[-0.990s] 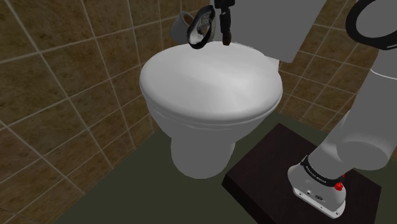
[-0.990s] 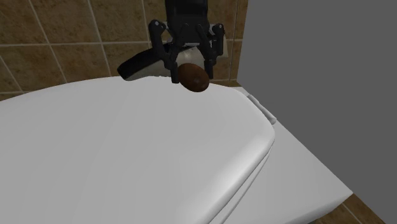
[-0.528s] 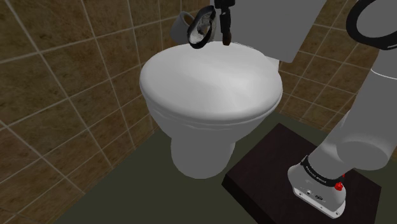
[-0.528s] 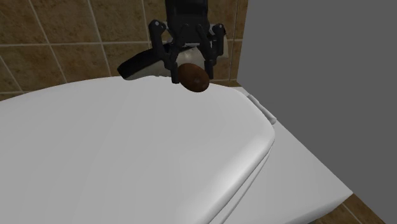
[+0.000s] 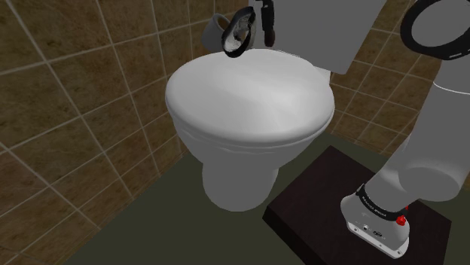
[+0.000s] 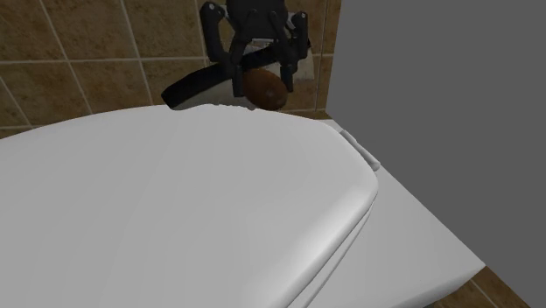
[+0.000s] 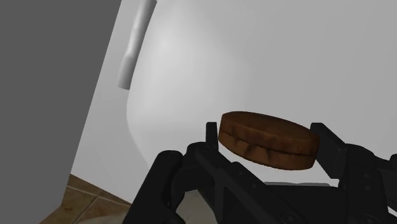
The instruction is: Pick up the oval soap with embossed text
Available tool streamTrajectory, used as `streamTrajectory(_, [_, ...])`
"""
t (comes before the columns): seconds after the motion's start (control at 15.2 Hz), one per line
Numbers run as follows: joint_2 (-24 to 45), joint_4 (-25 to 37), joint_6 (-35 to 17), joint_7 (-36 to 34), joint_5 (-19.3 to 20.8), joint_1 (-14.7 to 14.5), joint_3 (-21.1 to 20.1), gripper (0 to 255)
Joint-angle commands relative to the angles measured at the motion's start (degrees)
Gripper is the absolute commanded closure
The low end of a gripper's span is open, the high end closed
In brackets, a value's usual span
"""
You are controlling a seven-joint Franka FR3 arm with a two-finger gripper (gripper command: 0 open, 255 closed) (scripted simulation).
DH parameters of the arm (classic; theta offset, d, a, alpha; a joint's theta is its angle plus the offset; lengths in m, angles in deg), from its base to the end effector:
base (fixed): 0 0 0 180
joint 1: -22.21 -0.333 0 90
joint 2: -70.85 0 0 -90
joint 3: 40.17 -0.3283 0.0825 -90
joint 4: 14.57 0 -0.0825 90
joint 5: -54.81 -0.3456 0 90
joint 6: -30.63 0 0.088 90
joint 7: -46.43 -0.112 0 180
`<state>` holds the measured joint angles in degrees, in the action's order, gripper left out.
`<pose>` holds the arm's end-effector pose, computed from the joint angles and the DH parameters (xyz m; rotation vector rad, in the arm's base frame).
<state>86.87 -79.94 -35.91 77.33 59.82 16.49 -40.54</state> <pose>0.5537 0.0463 0.6288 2.9405 0.9439 -0.4206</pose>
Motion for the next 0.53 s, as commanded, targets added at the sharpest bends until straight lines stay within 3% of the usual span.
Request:
streamTrajectory(0.0, [1.01, 3.21, 2.21, 0.25, 0.09, -0.01, 0.03, 255])
streamTrajectory(0.46, [7.58, 19.38, 11.79, 1.13, 0.56, -0.28, 0.16, 255])
